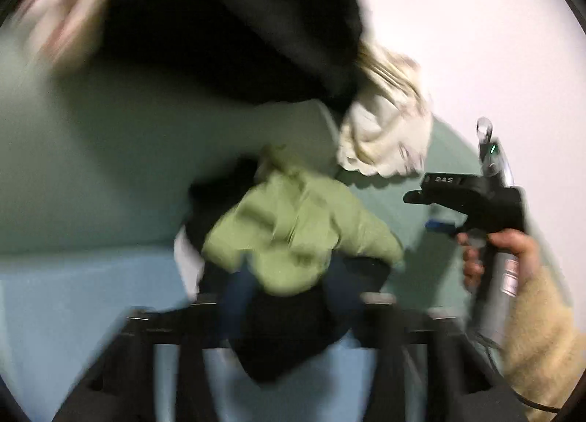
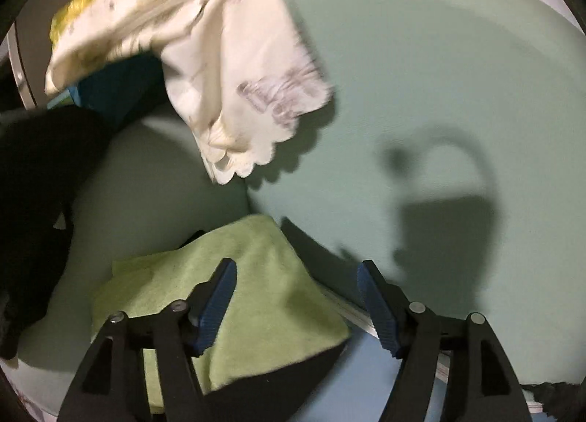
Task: Fold clothes
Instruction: 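Lay the green shirt on the dark folded clothes and open both grippers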
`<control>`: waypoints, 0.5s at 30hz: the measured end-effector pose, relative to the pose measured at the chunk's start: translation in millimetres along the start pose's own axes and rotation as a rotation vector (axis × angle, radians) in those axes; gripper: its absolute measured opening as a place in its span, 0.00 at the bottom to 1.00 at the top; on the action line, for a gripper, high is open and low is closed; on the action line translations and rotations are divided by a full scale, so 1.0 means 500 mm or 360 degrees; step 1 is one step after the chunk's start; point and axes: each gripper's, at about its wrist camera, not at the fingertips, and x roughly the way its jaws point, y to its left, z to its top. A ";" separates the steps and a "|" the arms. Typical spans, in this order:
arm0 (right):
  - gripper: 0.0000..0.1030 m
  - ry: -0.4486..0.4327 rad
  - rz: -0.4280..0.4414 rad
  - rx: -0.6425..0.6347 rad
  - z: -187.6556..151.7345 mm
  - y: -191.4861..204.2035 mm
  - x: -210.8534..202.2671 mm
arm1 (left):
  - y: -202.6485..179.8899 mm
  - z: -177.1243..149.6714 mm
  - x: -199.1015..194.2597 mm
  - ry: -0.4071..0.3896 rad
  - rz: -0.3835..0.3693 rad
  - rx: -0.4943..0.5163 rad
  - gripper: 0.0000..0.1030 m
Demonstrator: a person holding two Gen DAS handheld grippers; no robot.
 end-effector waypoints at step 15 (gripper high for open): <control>0.26 0.0188 0.0250 0.0479 0.240 0.297 0.430 | 0.083 0.001 0.079 0.0136 0.0499 0.0654 0.12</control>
